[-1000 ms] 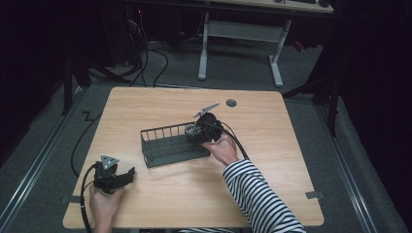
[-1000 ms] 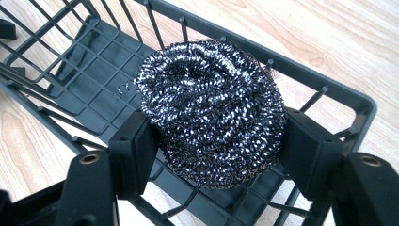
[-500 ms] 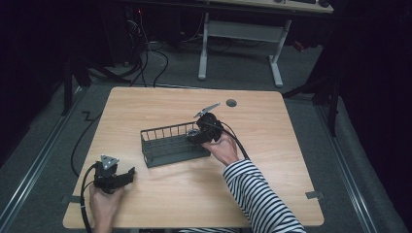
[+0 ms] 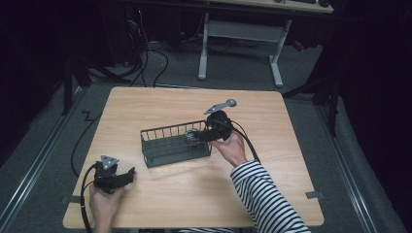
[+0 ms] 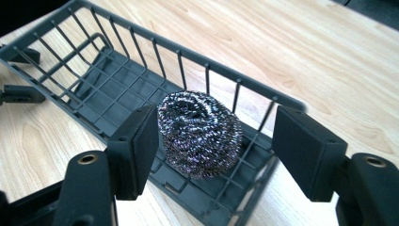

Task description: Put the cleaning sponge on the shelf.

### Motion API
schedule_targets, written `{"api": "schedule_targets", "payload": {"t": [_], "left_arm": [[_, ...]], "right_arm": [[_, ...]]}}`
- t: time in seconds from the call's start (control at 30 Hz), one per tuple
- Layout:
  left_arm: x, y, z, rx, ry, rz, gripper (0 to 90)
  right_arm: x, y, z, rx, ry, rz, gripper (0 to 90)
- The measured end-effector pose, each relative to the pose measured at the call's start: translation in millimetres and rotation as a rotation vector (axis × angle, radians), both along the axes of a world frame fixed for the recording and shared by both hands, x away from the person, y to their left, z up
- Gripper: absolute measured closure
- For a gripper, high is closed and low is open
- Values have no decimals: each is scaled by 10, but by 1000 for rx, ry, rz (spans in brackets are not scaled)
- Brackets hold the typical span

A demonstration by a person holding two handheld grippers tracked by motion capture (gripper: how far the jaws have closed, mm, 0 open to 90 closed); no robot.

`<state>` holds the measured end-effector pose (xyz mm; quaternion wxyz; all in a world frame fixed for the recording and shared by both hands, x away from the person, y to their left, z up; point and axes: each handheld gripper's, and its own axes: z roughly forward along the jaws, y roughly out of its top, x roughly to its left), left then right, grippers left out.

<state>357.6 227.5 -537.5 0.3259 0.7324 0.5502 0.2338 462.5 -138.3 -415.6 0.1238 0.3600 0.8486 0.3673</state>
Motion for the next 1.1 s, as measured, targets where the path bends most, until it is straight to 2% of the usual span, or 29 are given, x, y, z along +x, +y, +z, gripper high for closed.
{"api": "schedule_targets", "payload": {"t": [0.17,0.3,0.43,0.8,1.1], "left_arm": [[0,0,0,0,0,0,222],[0,0,0,0,0,0,222],[0,0,0,0,0,0,222],[0,-3,-1,-1,-2,2,222],[2,-4,-1,0,-2,1,222]], "right_arm": [[-44,-100,51,21,-9,-21,337],[-90,-249,72,39,-12,-44,344],[-122,-357,73,28,-11,-54,347],[-247,-569,173,46,-47,-64,349],[-433,-885,212,56,-71,-103,352]]}}
